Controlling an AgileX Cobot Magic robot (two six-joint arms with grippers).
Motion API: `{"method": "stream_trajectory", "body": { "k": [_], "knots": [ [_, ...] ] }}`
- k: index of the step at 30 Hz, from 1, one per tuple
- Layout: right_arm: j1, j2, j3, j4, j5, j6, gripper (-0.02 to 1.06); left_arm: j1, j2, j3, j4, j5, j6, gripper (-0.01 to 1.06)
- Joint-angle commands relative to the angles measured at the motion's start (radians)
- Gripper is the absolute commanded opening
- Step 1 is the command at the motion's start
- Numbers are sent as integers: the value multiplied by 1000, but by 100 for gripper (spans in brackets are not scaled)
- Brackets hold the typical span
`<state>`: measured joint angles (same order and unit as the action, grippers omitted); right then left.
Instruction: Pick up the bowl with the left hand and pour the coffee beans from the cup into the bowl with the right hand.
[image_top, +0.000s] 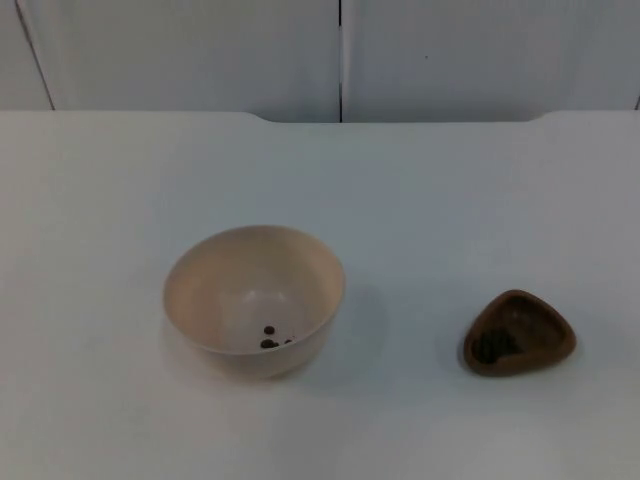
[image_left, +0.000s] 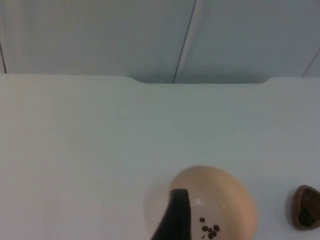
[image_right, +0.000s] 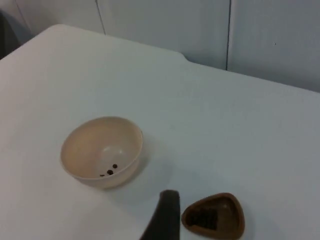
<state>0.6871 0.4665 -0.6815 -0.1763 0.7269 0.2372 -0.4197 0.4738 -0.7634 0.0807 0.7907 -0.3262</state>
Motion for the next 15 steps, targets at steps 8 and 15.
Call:
{"method": "stream_trajectory", "body": {
  "k": [8,15],
  "knots": [
    [-4,-172,51,161,161,-222,75,2,-147,4,-15,47,70,74],
    [-4,-269,65,165,233,-226,75,2,-237,6,-15,102,141,74]
  ]
}}
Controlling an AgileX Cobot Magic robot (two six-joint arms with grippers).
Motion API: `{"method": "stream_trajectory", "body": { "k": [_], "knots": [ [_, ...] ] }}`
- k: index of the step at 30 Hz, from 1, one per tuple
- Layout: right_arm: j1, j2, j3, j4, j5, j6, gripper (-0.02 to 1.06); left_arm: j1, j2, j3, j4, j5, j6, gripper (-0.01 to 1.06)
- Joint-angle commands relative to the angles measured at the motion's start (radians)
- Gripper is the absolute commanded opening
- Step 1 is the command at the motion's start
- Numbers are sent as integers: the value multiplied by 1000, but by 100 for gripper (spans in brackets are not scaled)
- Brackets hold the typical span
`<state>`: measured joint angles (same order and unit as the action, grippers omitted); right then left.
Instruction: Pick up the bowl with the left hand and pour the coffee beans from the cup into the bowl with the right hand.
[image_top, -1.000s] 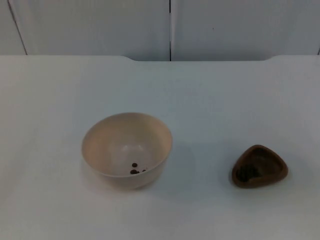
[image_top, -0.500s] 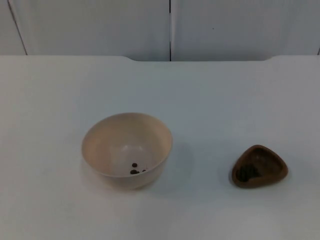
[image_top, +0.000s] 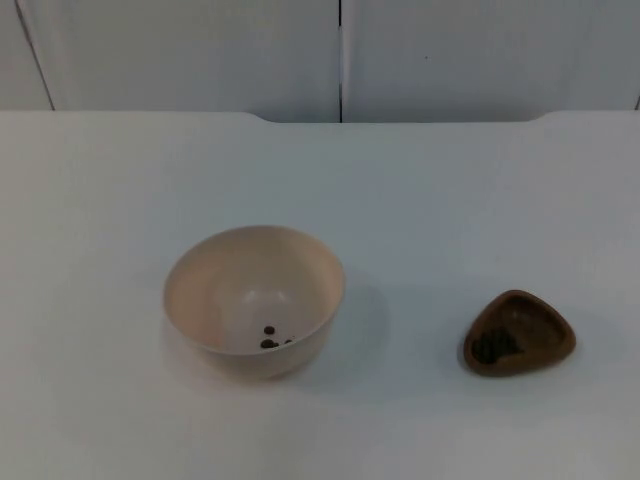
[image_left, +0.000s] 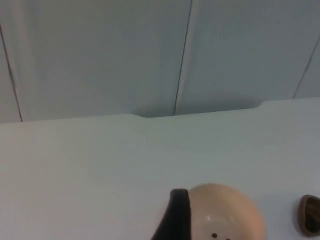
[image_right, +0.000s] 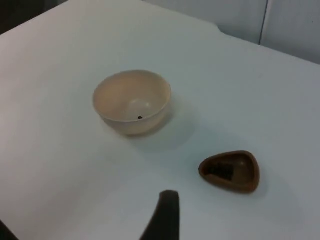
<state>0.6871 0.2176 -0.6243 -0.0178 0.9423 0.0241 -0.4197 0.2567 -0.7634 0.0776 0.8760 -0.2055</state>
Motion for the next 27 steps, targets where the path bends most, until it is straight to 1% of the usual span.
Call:
{"method": "stream_trajectory", "body": {
  "k": [1,6,10,11,13,17,19,21,22,23,25,27],
  "knots": [
    [-4,-36,15,7,30,-13,75,2,-40,11,-12,29,25,74],
    [-4,-116,55,25,71,-13,75,2,-121,62,-8,64,25,74],
    [-4,-196,59,28,130,-7,75,2,-213,159,-8,126,25,74],
    [-4,-196,59,28,130,-7,75,2,-213,159,-8,126,25,74],
    [-4,-218,59,28,134,-7,75,2,-257,199,-9,144,25,74],
    [-2,-218,59,25,144,4,75,2,-257,246,-12,156,25,74],
    [-2,-218,70,18,151,17,75,2,-257,246,-29,165,51,74],
    [-2,-218,92,18,174,17,75,2,-257,250,-71,175,117,74],
    [-2,-218,92,18,174,17,75,2,-257,250,-71,175,117,74],
    [-2,-218,94,25,157,17,75,2,-257,250,-93,177,156,74],
    [-2,-218,101,27,151,14,75,2,-257,255,-122,183,206,74],
    [-2,-218,103,24,147,14,75,2,-257,257,-122,189,206,74]
  ]
}}
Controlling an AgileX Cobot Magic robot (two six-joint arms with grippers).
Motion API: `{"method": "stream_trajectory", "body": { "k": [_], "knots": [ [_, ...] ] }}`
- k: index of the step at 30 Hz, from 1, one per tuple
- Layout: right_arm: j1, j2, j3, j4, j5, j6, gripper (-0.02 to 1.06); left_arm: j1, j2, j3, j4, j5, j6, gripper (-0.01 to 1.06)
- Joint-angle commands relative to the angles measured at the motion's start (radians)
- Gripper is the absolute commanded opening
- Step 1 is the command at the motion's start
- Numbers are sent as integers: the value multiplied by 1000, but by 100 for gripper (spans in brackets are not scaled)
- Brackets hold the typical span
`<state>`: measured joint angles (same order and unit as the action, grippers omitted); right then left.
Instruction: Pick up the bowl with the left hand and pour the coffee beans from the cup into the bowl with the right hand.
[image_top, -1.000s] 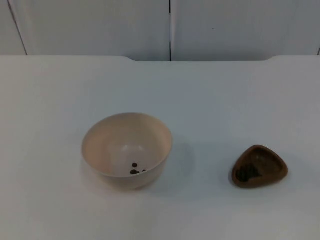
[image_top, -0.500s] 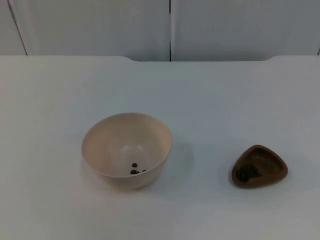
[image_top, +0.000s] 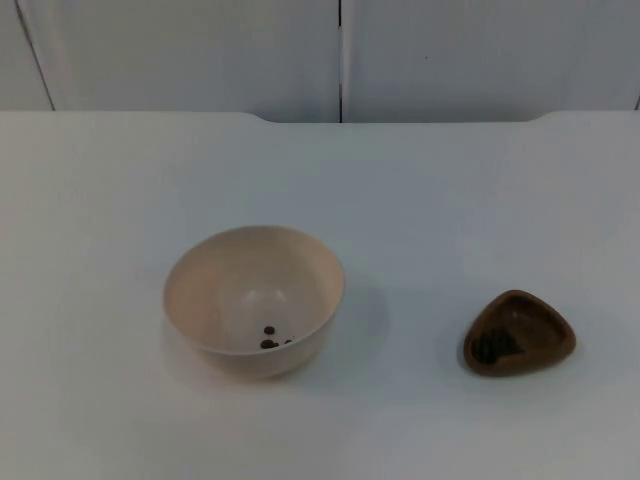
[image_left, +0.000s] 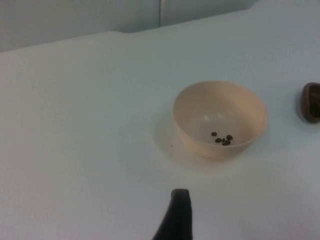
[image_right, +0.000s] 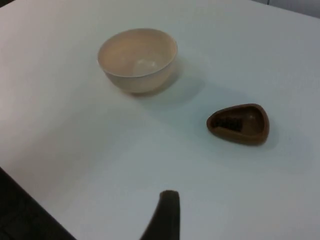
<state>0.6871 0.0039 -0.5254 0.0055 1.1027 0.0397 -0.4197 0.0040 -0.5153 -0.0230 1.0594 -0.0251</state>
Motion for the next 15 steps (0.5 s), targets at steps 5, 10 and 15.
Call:
{"method": "stream_trajectory", "body": {
  "k": [5,10,15],
  "knots": [
    [-2,-4,10,-6,-26,-2,75,2,-4,13,-21,7,25,74],
    [-2,-4,10,-6,-26,-3,75,2,-4,13,-19,7,25,74],
    [-2,-4,10,-6,-24,-5,75,2,-4,13,-19,7,25,74]
  ]
}}
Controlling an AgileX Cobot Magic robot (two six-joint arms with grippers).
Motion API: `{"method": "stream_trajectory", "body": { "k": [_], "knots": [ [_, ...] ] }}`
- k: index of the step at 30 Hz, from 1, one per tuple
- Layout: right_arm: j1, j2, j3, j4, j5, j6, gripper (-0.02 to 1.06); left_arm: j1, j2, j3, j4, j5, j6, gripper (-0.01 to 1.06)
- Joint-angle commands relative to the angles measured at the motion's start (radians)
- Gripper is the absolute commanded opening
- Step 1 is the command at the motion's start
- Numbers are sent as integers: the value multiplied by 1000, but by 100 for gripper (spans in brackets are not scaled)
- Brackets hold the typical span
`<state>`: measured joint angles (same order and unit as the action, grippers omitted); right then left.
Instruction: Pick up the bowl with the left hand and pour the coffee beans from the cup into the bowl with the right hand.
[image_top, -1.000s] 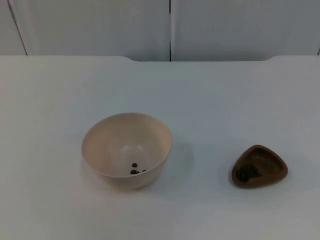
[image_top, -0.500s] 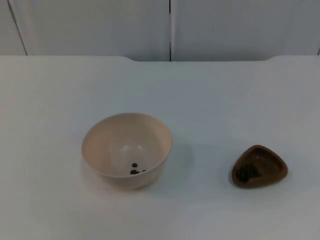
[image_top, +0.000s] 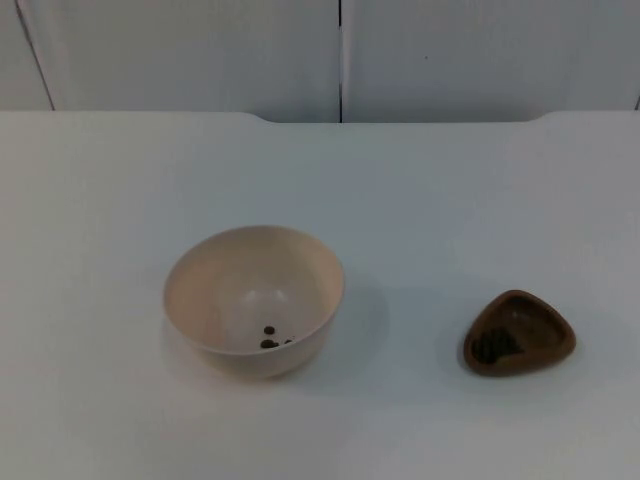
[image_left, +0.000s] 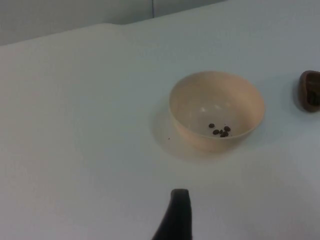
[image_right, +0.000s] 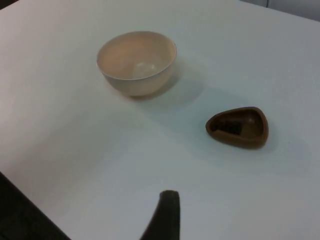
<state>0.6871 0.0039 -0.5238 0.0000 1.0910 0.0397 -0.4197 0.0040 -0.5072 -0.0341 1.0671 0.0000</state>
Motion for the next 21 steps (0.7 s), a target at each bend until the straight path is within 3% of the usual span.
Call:
{"method": "stream_trajectory", "body": {
  "k": [1,18,21],
  "knots": [
    [-2,-4,8,0,-12,-5,75,2,-4,5,-8,0,0,74],
    [-2,-4,8,0,-12,-7,75,2,-4,13,-97,-4,0,75],
    [-2,-4,8,0,-12,-9,88,2,-4,13,-97,-4,0,93]
  ]
}}
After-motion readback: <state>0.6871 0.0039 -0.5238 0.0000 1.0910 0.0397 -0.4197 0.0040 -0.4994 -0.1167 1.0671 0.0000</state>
